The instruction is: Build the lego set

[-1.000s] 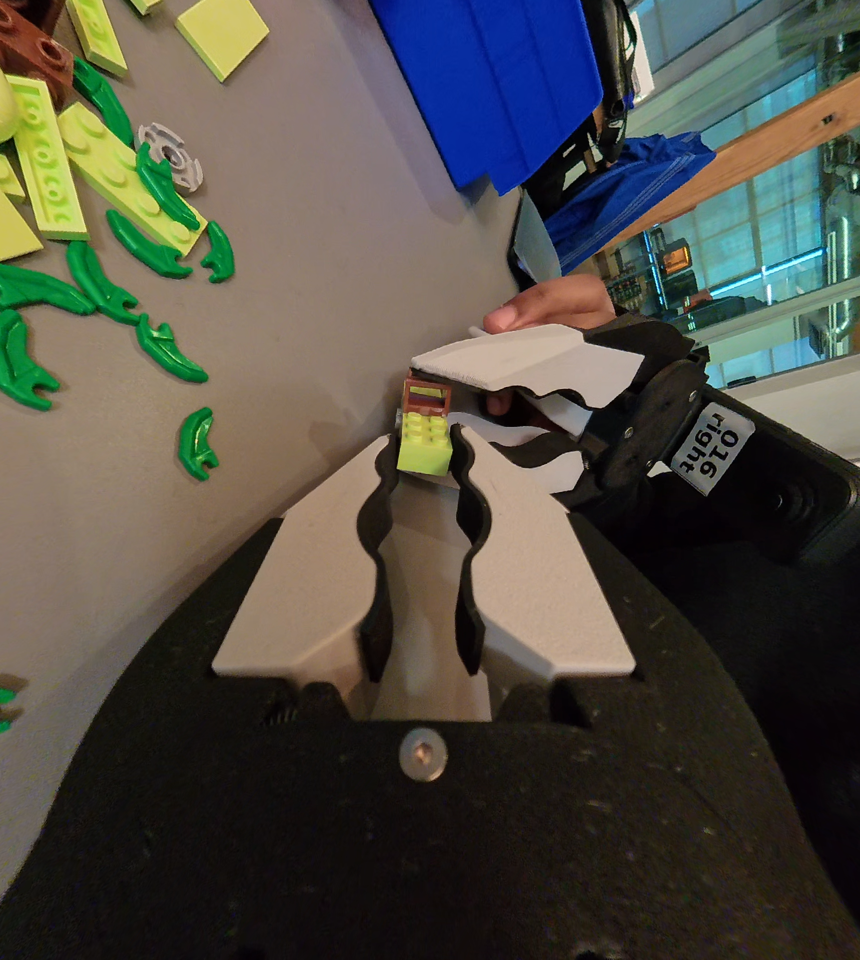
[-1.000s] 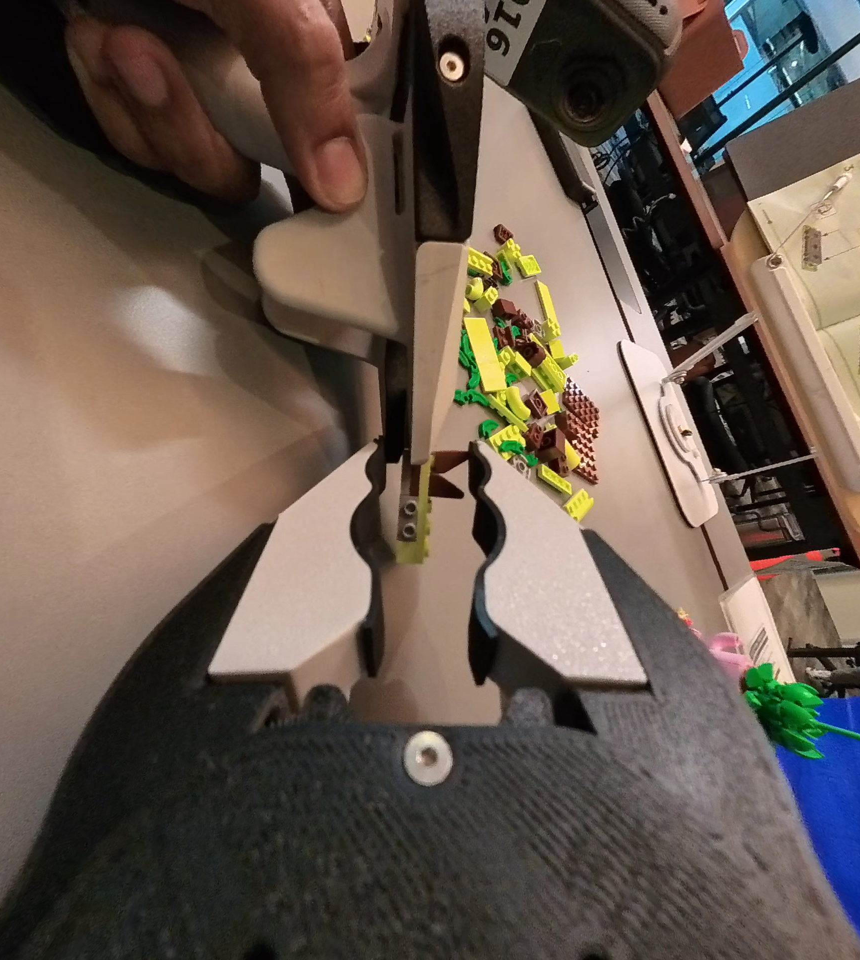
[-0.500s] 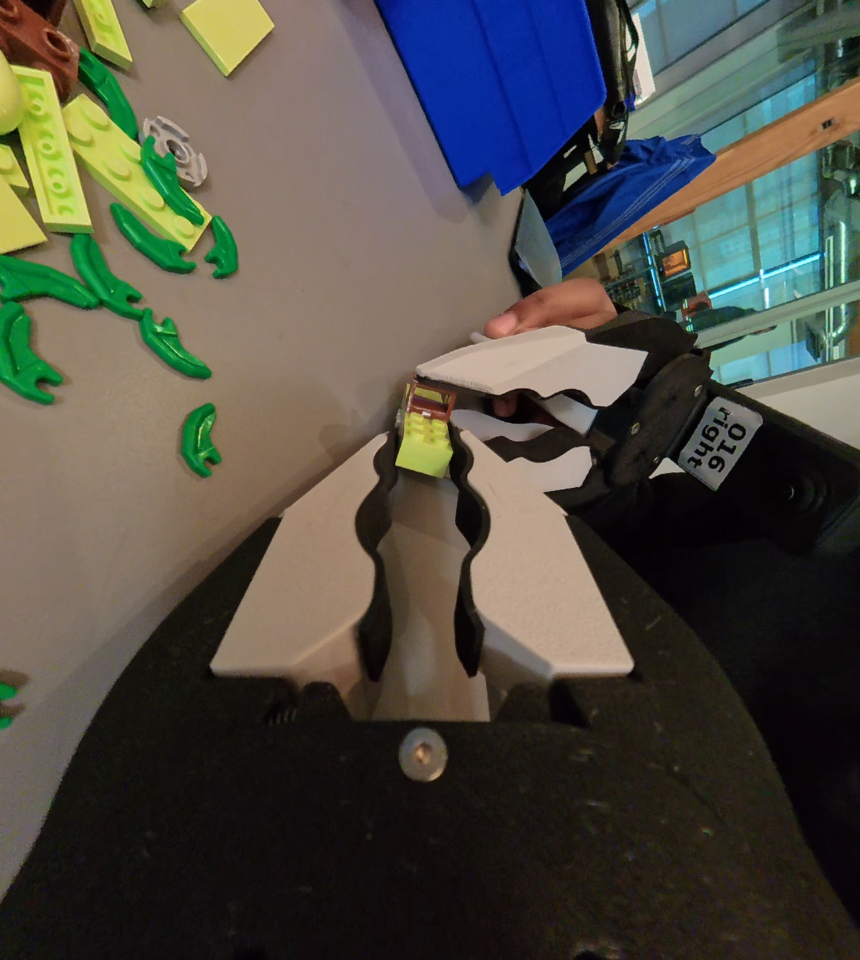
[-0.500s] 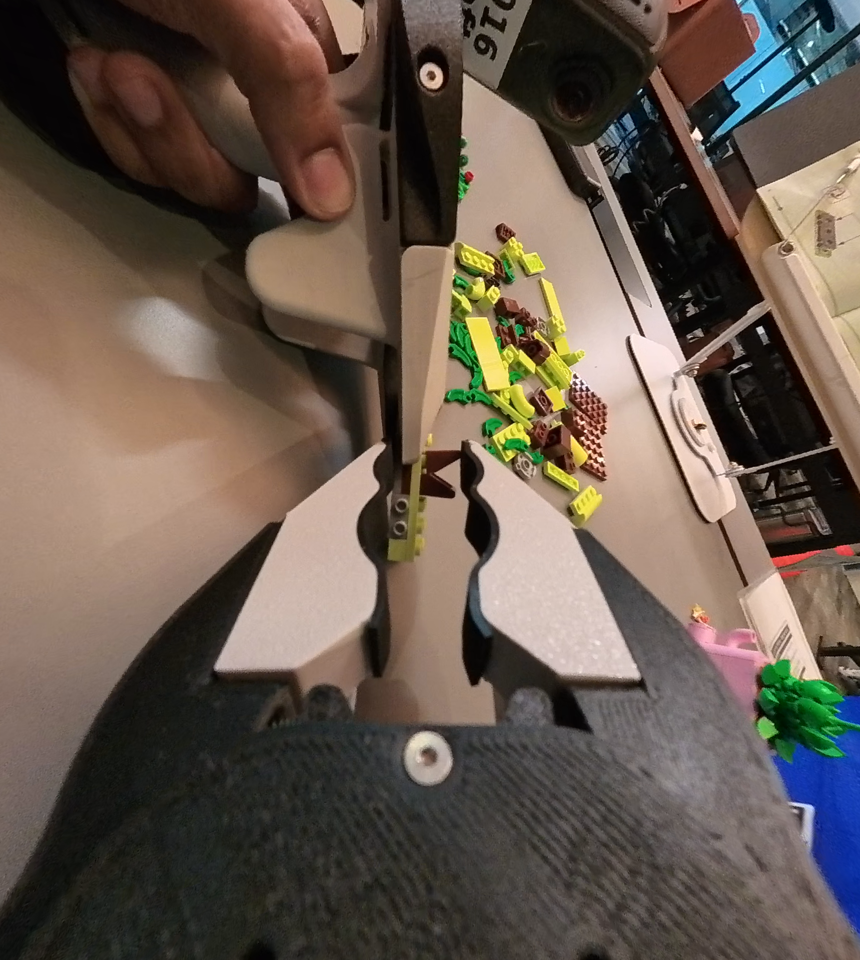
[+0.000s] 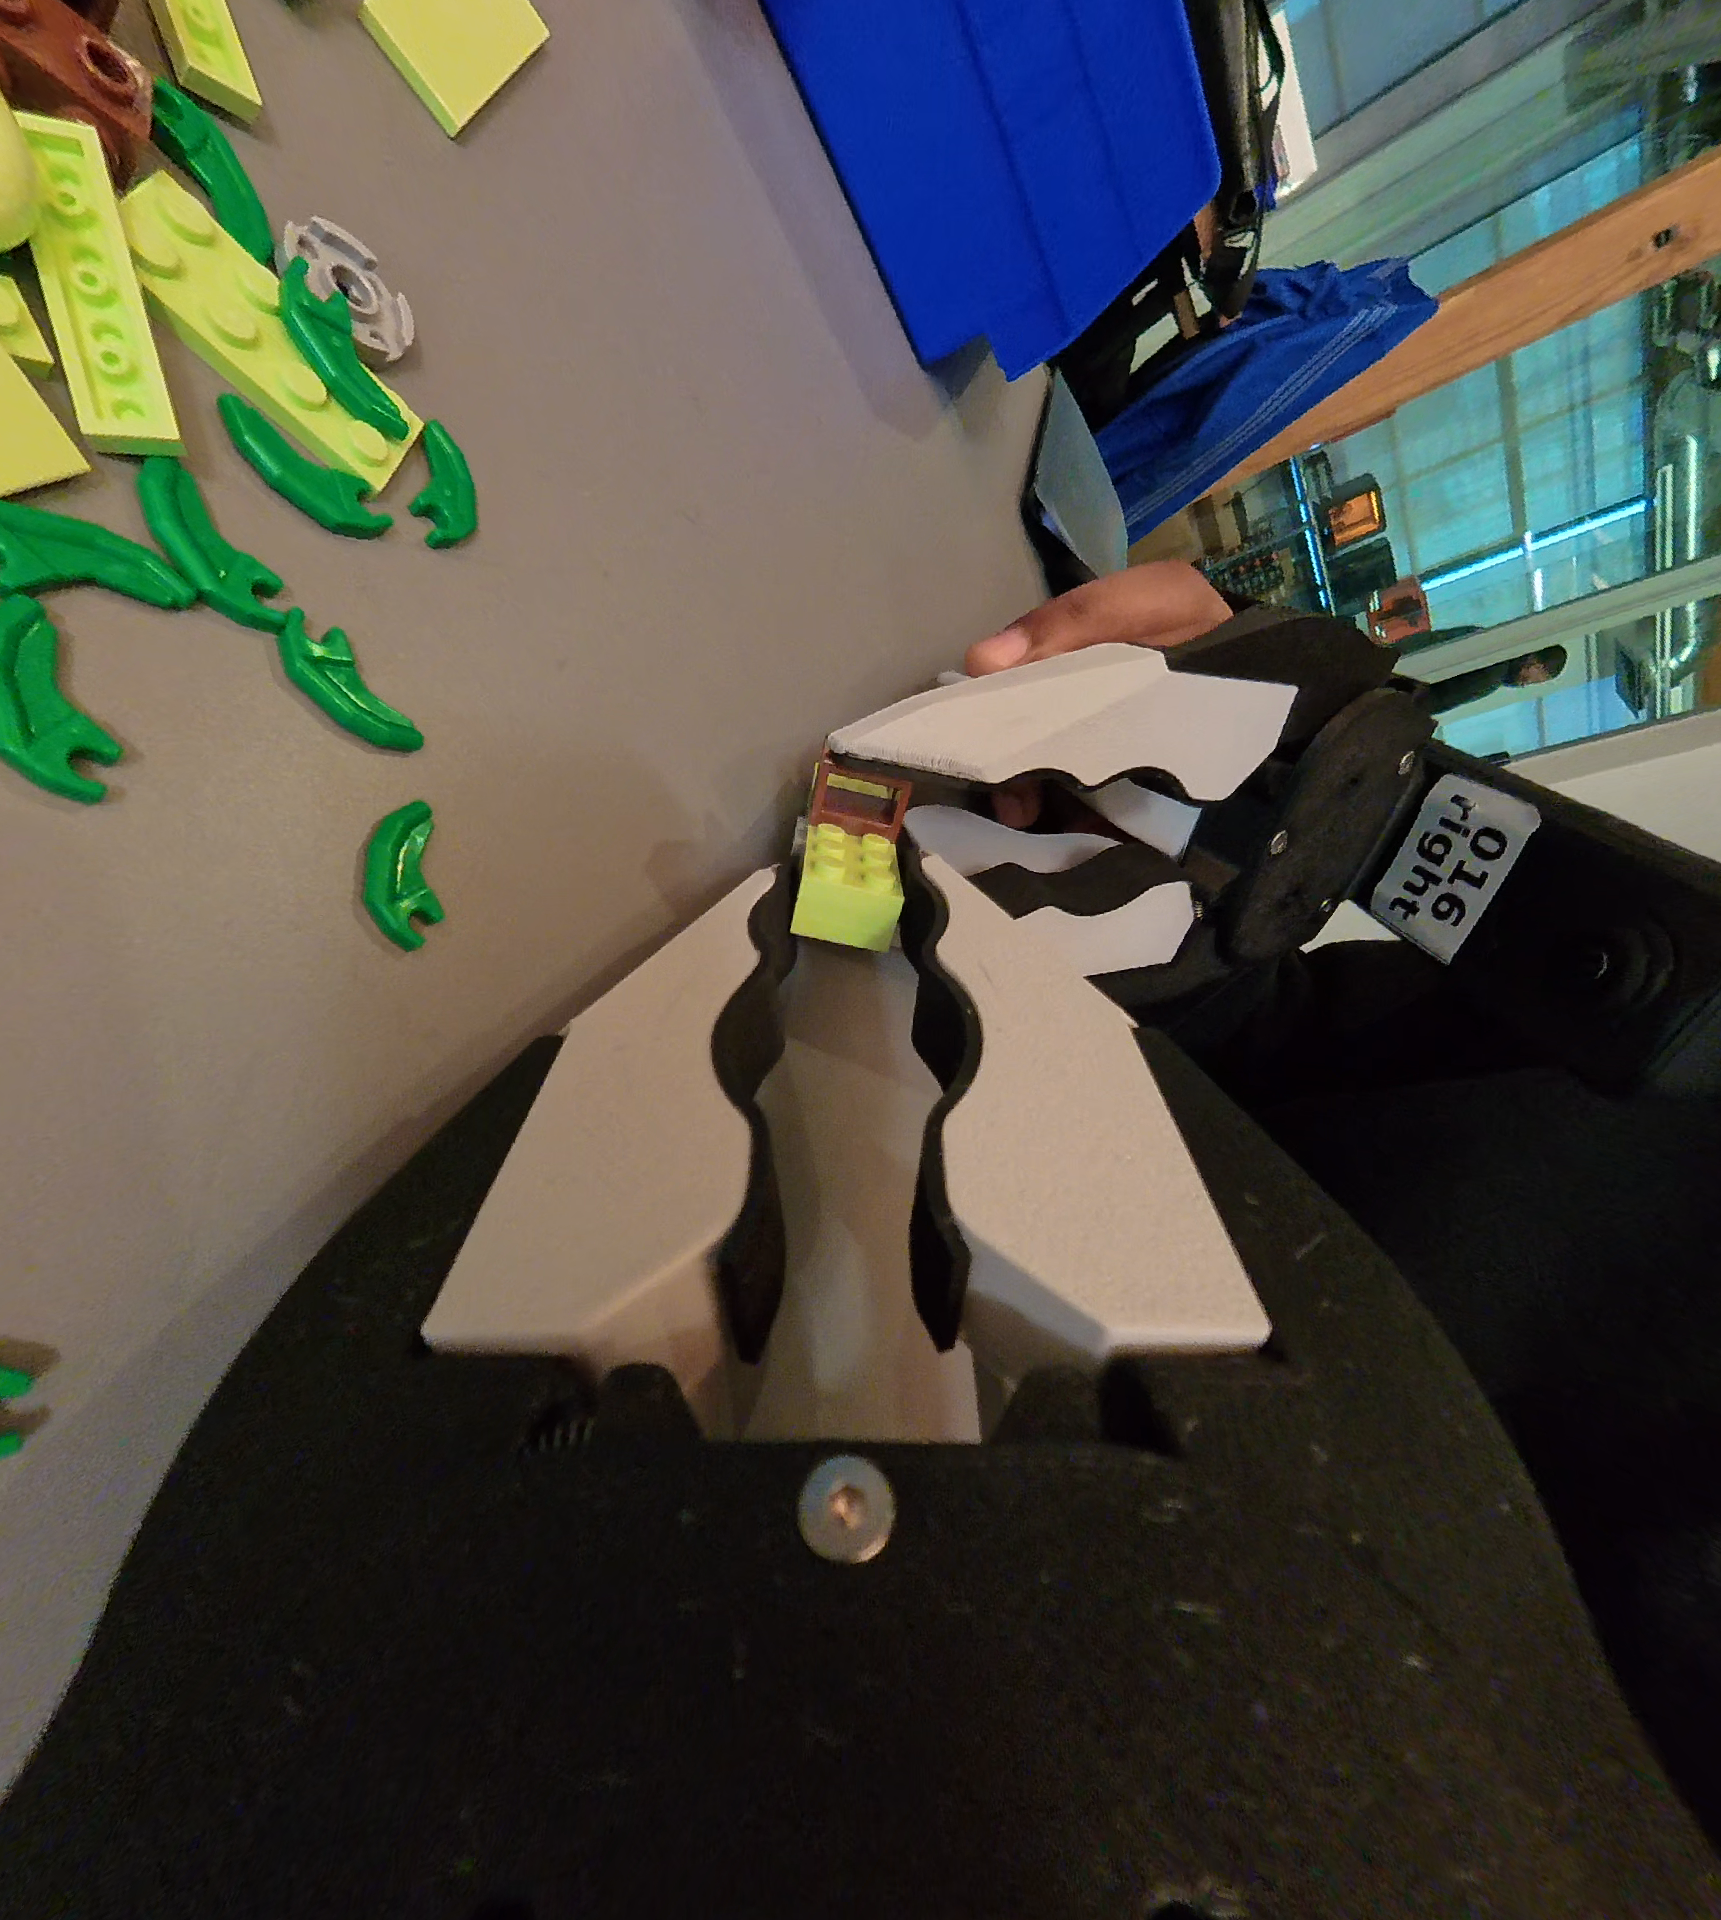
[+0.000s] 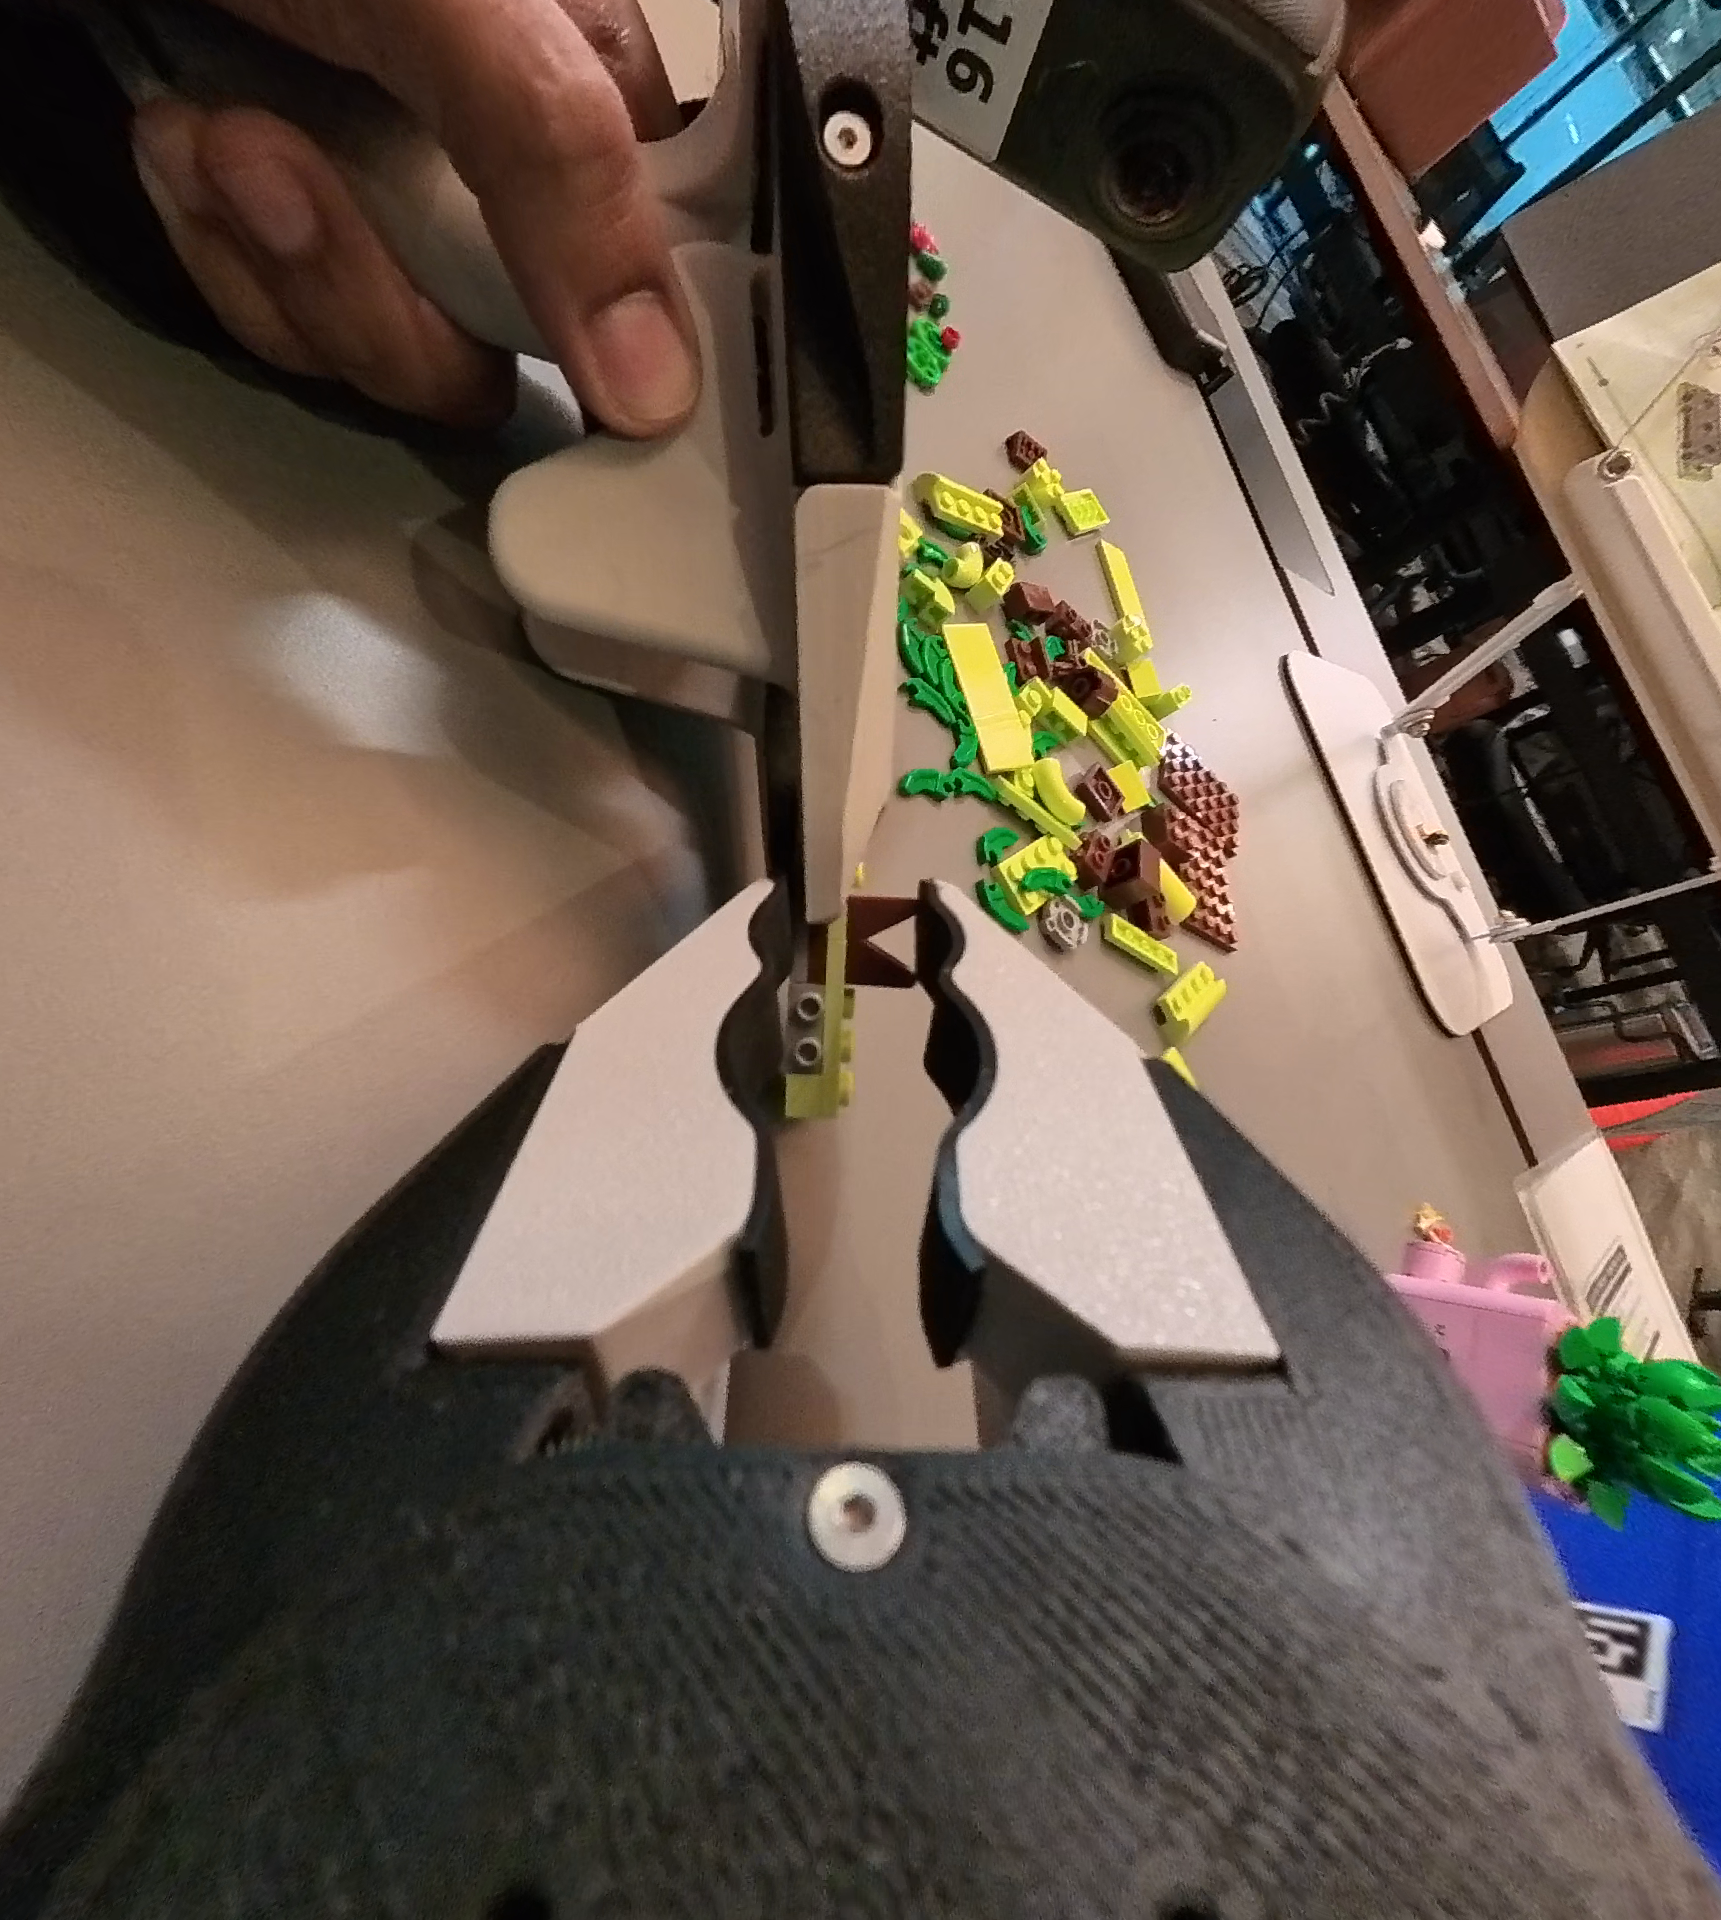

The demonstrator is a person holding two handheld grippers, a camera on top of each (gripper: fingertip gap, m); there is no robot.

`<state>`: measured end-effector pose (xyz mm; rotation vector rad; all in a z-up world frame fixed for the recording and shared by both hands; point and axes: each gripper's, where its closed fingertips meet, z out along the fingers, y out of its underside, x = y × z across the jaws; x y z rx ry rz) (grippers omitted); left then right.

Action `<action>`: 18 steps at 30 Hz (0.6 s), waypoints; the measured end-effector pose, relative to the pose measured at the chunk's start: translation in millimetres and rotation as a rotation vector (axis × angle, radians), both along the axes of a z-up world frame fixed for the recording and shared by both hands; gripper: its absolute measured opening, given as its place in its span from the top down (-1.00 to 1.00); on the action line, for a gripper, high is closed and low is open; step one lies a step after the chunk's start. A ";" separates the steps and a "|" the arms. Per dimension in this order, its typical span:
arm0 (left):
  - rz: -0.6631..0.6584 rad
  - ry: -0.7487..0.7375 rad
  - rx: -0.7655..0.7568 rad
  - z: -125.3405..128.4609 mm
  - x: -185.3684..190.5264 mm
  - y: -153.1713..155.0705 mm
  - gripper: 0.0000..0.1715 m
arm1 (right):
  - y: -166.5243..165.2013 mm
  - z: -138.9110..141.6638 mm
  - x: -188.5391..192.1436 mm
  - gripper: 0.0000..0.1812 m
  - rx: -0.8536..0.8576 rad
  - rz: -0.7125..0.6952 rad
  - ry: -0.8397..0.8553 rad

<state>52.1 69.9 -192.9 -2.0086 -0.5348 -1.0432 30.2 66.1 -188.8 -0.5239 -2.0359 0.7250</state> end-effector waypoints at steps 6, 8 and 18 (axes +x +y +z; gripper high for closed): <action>0.001 0.001 0.000 0.0 0.0 0.2 0.77 | 0.1 -0.1 -0.2 0.76 -0.004 0.006 -0.002; 0.000 0.000 0.003 0.4 -0.2 0.5 0.78 | 0.0 0.3 -0.2 0.76 0.003 0.005 0.006; -0.043 0.152 0.015 -0.4 -5.2 -3.8 0.79 | 18.6 29.9 6.5 0.28 -0.364 -0.015 -0.055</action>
